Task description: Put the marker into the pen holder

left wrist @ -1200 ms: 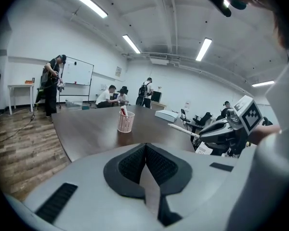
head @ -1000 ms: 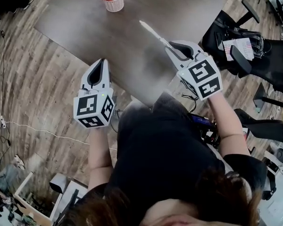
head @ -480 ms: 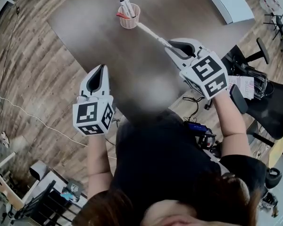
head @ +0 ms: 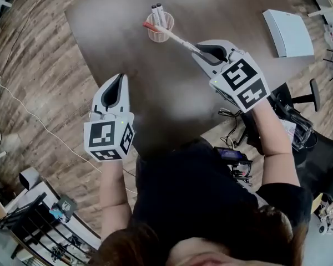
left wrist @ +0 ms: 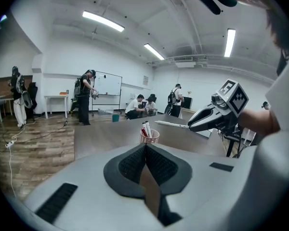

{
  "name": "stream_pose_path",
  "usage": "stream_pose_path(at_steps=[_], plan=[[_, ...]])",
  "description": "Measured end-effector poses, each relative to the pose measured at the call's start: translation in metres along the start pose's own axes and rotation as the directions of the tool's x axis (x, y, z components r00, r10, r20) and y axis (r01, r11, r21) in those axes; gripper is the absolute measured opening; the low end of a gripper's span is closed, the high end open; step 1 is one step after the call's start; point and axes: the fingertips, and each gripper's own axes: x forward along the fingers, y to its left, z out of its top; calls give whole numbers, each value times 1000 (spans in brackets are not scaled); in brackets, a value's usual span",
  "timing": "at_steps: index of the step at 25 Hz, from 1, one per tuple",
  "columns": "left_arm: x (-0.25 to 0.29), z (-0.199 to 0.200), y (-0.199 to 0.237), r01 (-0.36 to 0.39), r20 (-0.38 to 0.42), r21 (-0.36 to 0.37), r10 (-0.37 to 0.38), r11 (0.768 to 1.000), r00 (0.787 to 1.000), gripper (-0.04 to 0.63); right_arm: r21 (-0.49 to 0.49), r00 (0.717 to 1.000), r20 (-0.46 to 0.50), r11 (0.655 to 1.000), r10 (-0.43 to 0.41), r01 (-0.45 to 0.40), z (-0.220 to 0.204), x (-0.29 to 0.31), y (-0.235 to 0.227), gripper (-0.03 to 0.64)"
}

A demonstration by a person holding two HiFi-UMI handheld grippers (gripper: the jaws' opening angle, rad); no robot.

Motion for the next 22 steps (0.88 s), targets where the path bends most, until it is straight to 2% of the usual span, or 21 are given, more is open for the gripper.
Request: stream_pose_path(at_steps=[5,12,17,22], plan=[[10,9,-3,-50,13,-5,50,999,999,28,-64,998,-26,996,57,-58,1,14,-15,72],[22,11,5,-94,17,-17,95,995,995,28,-156,991,-109,983,80,-96,-1,41,-36,72],[30,11,8,-112,16,-30,113,993,993,28,-258,976,-198,956,88,-139,-6,54,-47,72],[40,10,13,-120,4,-37,120,992,993,28,-352,953,-285,913,103,-204,-8,70,-53,72]])
